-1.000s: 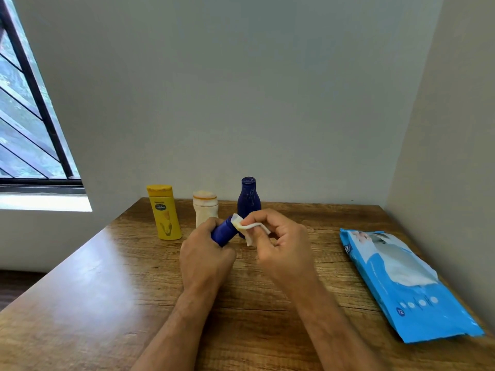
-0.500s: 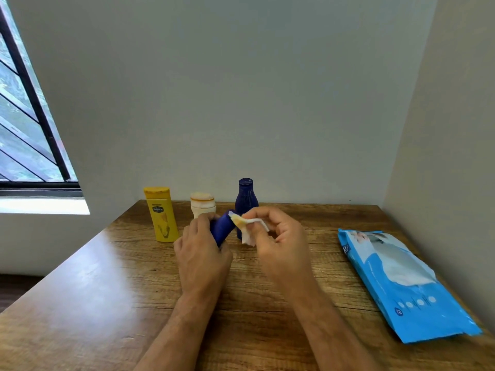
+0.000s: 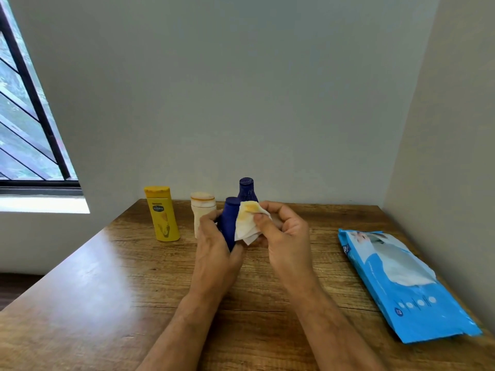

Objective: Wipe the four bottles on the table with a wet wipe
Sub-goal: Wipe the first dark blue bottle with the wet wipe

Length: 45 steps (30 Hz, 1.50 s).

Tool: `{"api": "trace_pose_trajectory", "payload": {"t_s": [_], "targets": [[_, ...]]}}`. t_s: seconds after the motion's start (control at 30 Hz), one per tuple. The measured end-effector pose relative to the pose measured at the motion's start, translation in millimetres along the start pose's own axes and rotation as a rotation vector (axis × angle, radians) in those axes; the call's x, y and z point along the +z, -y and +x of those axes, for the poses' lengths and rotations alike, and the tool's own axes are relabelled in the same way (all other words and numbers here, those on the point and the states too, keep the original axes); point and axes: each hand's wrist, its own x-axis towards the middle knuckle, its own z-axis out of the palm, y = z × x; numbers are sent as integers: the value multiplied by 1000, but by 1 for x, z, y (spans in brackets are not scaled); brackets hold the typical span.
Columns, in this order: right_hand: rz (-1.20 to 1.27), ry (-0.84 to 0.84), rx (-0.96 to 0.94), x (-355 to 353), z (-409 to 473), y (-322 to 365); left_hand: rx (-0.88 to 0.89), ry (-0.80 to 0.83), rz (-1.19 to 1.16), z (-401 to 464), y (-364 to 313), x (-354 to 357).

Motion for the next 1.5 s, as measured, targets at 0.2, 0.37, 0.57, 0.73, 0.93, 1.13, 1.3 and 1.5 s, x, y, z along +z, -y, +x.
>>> {"api": "trace_pose_trajectory", "payload": {"t_s": [0.2, 0.37, 0.57, 0.73, 0.93, 1.13, 1.3, 1.5], "targets": [[228, -295, 70, -11, 9, 3, -203, 96, -519, 3, -5, 4], [-155, -274, -4, -15, 9, -5, -208, 173, -656, 4, -6, 7], [-101, -86, 49, -12, 8, -4, -198, 155, -562, 5, -4, 6], [32, -160, 113, -12, 10, -5, -288, 367, -627, -3, -6, 2], [322, -329, 198, -20, 16, 0, -483, 429, -1046, 1, -7, -2], [192, -295, 165, -19, 16, -3, -573, 386, -1105, 0, -14, 0], [142, -258, 188, -17, 16, -6, -518, 312, -1038, 2, -12, 5], [226, -347, 205, -32, 25, -5, -368, 266, -817, 2, -5, 8]]}}
